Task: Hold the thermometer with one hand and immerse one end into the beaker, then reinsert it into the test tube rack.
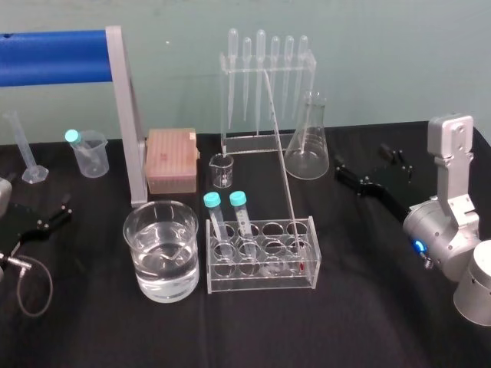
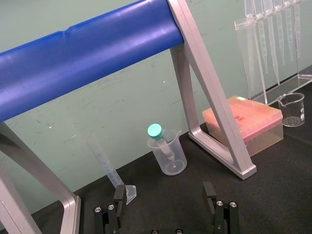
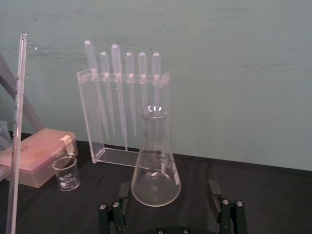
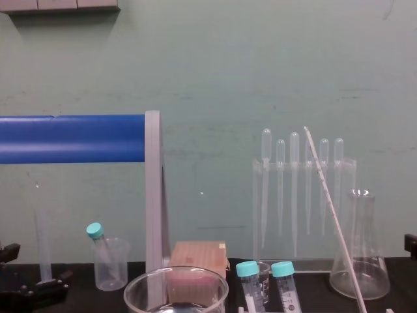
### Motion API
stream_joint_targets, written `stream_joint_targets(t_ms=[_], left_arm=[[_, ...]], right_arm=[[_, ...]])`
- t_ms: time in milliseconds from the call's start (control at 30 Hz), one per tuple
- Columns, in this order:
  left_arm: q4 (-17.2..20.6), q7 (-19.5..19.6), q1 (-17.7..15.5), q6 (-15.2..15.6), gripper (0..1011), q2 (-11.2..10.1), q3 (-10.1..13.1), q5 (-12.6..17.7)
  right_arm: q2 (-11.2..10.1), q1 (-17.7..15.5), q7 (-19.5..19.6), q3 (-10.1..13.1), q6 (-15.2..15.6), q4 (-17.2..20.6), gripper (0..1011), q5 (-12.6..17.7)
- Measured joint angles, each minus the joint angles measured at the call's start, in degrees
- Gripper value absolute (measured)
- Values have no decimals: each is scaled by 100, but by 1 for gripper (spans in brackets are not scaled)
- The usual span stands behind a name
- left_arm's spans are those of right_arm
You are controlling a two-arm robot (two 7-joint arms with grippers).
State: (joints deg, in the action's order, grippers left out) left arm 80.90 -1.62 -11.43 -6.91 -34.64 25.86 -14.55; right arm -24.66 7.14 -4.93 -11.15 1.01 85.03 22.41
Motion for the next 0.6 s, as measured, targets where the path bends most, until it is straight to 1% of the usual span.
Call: stream_joint_targets(t_ms=[600], left_arm=[[0,0,0,0,1008,0,0,0]], right_arm=[[-18,-3,8,-6,-11,26,1003,8]])
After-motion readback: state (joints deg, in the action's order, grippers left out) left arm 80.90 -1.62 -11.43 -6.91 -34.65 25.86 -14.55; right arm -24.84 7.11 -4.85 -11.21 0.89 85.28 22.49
